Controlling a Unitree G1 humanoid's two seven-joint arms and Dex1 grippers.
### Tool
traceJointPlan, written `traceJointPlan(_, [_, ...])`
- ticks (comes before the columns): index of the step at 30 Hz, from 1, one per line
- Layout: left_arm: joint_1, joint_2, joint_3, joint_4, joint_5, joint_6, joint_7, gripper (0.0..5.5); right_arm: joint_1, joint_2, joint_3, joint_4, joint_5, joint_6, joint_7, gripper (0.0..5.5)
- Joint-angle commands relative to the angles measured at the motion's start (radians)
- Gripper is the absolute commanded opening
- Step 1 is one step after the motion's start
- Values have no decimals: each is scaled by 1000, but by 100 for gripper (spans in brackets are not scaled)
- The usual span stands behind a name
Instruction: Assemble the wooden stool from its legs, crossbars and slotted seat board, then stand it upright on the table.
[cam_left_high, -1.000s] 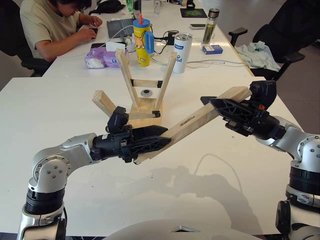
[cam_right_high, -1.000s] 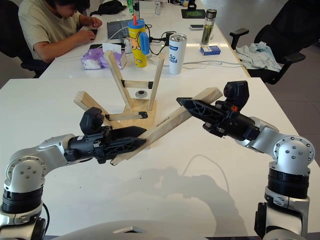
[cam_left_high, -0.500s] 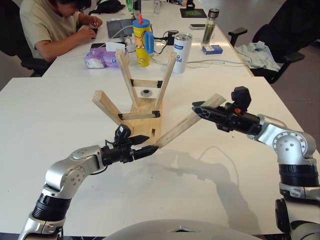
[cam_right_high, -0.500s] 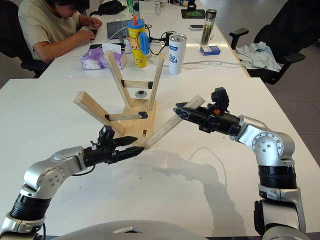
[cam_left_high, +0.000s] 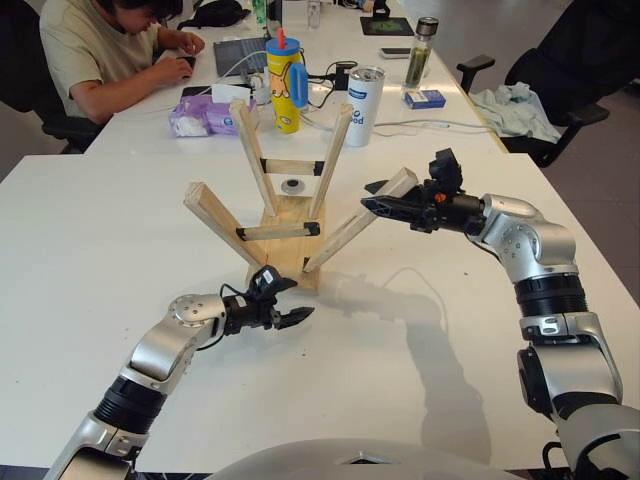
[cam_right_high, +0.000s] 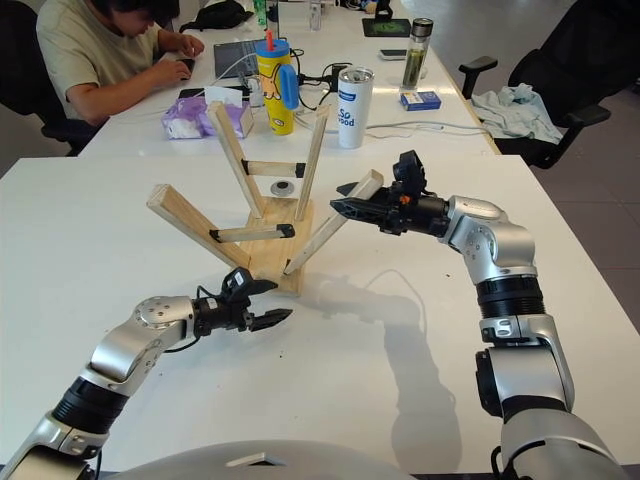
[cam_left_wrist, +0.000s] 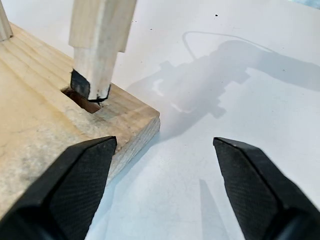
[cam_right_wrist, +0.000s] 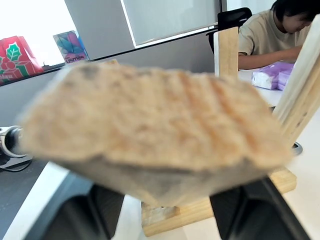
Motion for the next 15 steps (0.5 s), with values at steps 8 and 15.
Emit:
traceJointPlan(8, [43,3,-40,53,74,26,-11,359,-146,-26,163,38,-222,-107,131,206])
traceJointPlan(15, [40,-21,-42,71,85,18,2,359,-174,10,246,18,-311,-80,93,206])
